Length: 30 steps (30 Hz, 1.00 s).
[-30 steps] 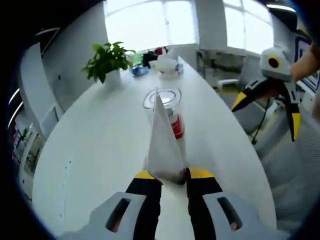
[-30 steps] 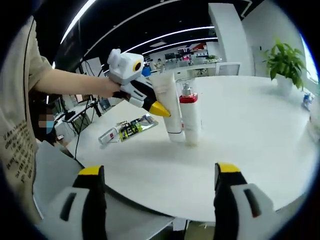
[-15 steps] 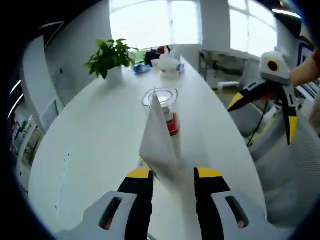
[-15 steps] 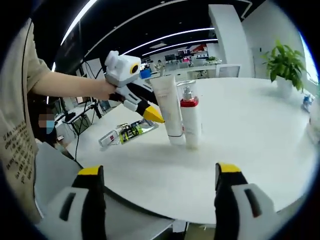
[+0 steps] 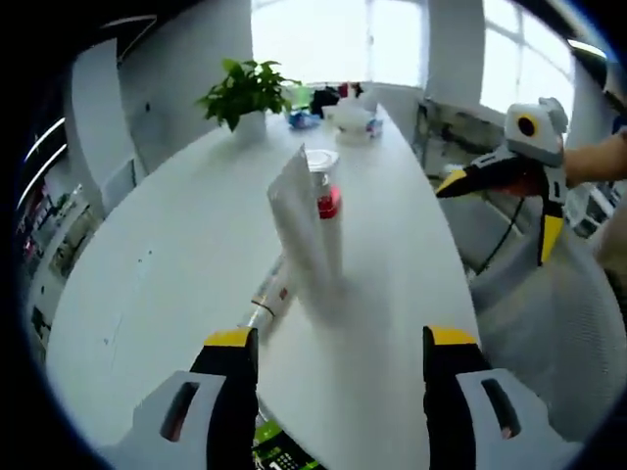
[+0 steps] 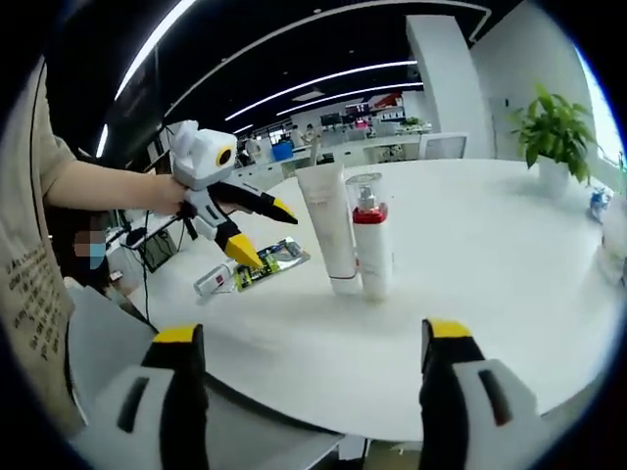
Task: Arrange the skincare products in the storage area until every visible bottle or jar stands upright without overlapping.
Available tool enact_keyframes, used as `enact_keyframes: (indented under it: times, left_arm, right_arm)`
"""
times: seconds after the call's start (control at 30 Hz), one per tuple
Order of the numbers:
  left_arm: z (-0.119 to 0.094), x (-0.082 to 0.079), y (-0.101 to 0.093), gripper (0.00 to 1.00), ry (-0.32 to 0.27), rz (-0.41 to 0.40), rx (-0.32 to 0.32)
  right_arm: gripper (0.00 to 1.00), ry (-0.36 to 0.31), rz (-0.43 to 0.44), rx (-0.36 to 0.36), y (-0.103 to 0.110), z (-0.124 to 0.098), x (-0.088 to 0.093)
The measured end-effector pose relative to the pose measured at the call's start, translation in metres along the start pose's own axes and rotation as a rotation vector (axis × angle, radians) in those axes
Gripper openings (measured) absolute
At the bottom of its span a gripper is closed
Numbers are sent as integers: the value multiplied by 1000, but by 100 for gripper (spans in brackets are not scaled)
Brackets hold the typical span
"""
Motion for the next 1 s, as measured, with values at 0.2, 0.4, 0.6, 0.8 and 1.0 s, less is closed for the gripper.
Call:
enact_keyframes:
  times: [0.2,0.4,0.6,0.8,1.0]
  left_arm:
    - [-25,9,-9,83,-23,-103,-62]
    - [-54,24,-21,89,-46,-192,-140]
    - [-80,44,-38,93,-65,-304,-228]
    - [-101,60,-51,97,-101,-416,-305]
    - [-119,71,-65,97,-133,-498,-380]
  right_arm:
    - [91,0,-7,-14,4,-1,0]
    - [91,12,-24,-24,6,-3,0]
    - [90,23,-39,-45,8,-1,-2]
    - [90,34,-52,-59,8,3,-3]
    - [90,38,-60,-60,7,5,-6]
Point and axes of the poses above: the point that each gripper's makers call its tool centre point, and the gripper's own axes: z roughly forward along the fingers, y roughly to its left, x roughly out of its underside, the point moved 3 cm from there along -z, roughly backward along the fingers, and after that the axes turned 15 degrees about z, right-handed, at the moved point
